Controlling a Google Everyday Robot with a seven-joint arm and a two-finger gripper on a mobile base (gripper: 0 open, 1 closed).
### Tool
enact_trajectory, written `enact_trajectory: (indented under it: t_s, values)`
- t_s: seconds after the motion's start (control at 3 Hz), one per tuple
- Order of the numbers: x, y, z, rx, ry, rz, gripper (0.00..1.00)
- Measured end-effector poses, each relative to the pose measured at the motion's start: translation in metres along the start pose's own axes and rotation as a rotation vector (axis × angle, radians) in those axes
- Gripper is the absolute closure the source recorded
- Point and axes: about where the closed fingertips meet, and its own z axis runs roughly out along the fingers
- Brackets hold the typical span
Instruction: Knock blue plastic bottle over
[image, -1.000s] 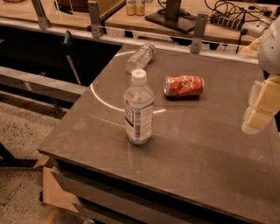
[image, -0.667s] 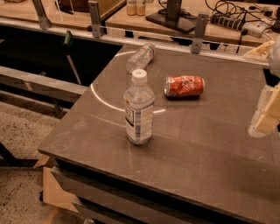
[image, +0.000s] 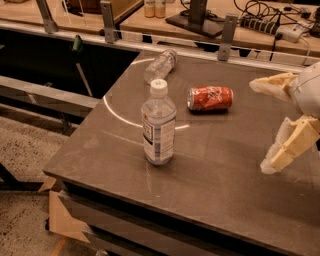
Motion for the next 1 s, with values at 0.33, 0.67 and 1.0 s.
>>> enact_trajectory:
  t_s: [0.33, 0.67, 1.0]
  values:
    - [-0.023, 0.005, 0.0, -0.017, -0.083, 0.007, 0.0]
    - [-0.02, 0.006, 0.007, -0.005, -0.11, 0.035, 0.0]
    - [-0.038, 0.0, 0.043, -0.026, -0.219, 0.035, 0.0]
